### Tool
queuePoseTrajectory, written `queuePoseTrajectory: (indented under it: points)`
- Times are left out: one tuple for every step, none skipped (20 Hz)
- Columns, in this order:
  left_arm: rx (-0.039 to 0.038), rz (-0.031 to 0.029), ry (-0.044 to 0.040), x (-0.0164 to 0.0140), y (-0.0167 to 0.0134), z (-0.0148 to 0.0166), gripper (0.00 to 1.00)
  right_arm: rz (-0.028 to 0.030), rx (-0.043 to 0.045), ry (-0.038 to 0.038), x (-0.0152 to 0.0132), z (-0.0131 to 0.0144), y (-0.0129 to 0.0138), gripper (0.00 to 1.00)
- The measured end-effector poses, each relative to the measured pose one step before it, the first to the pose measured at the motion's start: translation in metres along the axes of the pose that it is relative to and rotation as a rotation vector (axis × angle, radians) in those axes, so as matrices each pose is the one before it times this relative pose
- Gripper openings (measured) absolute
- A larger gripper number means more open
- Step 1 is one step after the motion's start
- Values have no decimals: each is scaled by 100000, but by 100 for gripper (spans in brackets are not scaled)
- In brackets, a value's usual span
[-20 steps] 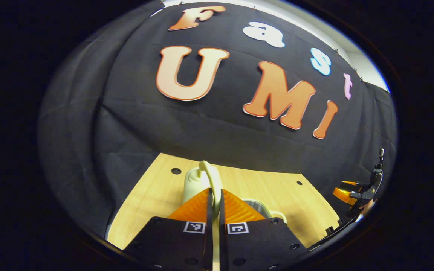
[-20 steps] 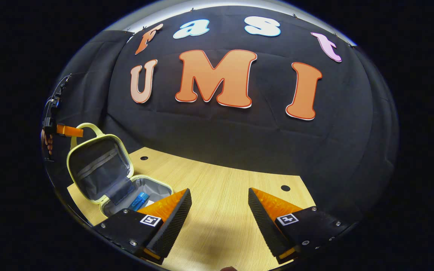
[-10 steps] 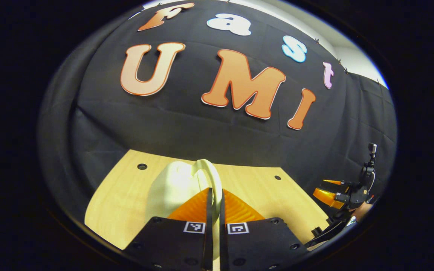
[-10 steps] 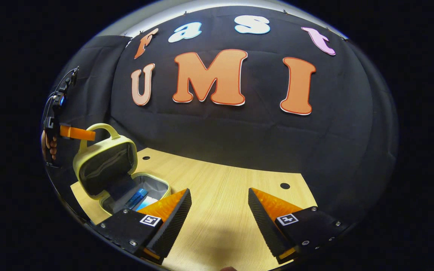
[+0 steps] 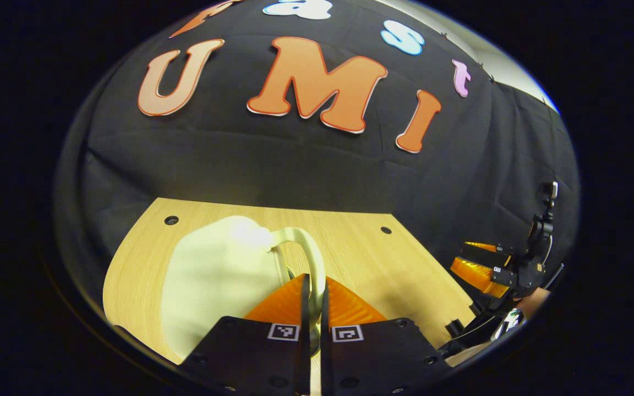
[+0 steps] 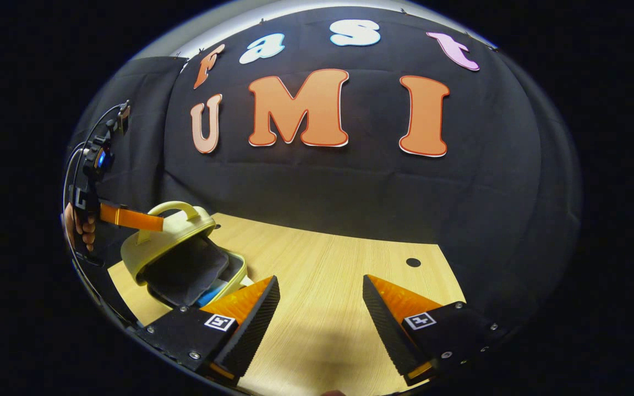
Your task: First open the suitcase, pack the skin care products into it, and then close the suitcase.
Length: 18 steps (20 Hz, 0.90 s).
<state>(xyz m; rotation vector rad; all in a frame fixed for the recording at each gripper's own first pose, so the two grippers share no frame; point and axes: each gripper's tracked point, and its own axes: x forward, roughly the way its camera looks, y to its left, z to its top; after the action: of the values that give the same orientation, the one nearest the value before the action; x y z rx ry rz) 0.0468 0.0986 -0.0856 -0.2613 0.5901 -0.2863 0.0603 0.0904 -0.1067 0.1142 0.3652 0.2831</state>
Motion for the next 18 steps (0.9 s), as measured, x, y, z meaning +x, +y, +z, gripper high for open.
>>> queuePoseTrajectory:
  points:
    - [1894, 220, 1831, 618, -698, -492, 7, 361, 180, 310, -68, -129, 112, 96]
    - [1367, -218, 2331, 471, -577, -557, 7, 711, 398, 525, 18, -45, 177, 96]
    - [497, -614, 1654, 420, -547, -497, 7, -73, 315, -300, -47, 28, -18, 96]
    - [331, -231, 2097, 397, -369, -441, 7, 250, 91, -497, -97, 168, -90, 96]
    - [430, 292, 140, 328, -332, -407, 7, -224, 6, -303, 15, -61, 26, 96]
    - [1471, 691, 1635, 395, -227, -493, 7, -114, 71, -203, -78, 41, -181, 96]
    - [2276, 1729, 689, 582, -165, -455, 7, -331, 158, -258, -127, 5, -76, 96]
    - [1763, 1443, 766, 478, -80, -348, 7, -467, 193, -393, -76, 84, -220, 96]
    - [518, -567, 1029, 259, -563, -489, 7, -13, 227, -300, -57, 60, 21, 96]
    - [-1357, -1201, 3008, 640, -416, -933, 13, -540, 138, -185, -103, 56, -190, 96]
    - [-934, -208, 2955, 333, -617, -1036, 19, -125, 247, -120, -33, 17, -113, 96]
    - [-558, -171, 1000, 449, -536, -690, 22, -483, 293, -142, -110, 19, -152, 96]
    - [373, 658, 1061, 501, -477, -672, 22, -22, 293, -220, -146, 101, -88, 96]
    - [-276, -1435, 536, 72, -698, -227, 22, -186, 115, -77, -155, 83, -80, 96]
    - [400, -2492, -545, 182, -1236, -74, 31, -520, 13, -32, -137, -34, -263, 96]
    - [1640, -1053, -1341, -447, -905, 484, 32, 128, 166, -562, -227, 227, -104, 96]
    - [2128, -1486, -1336, -87, -932, 326, 29, -221, 94, -490, -310, 94, -124, 96]
    - [1606, -412, -1807, -262, -470, 724, 36, 39, 114, -456, -157, 157, -71, 96]
